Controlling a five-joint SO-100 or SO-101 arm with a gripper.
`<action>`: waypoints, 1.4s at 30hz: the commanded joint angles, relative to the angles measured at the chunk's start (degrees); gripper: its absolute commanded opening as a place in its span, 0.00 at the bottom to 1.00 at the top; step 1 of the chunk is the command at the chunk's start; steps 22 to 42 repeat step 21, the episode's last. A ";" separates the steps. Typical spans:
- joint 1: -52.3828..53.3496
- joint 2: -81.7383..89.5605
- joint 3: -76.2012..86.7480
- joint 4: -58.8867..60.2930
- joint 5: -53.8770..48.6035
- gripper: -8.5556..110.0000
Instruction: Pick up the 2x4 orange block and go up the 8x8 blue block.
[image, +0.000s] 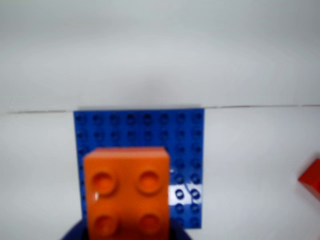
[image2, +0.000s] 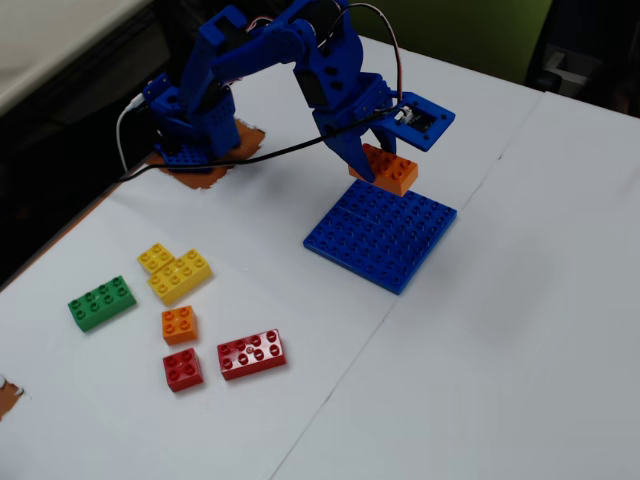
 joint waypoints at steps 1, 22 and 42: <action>-0.79 0.62 -1.58 0.18 0.53 0.07; -0.79 0.62 -1.58 0.18 0.53 0.07; -0.79 0.62 -1.58 0.18 0.53 0.07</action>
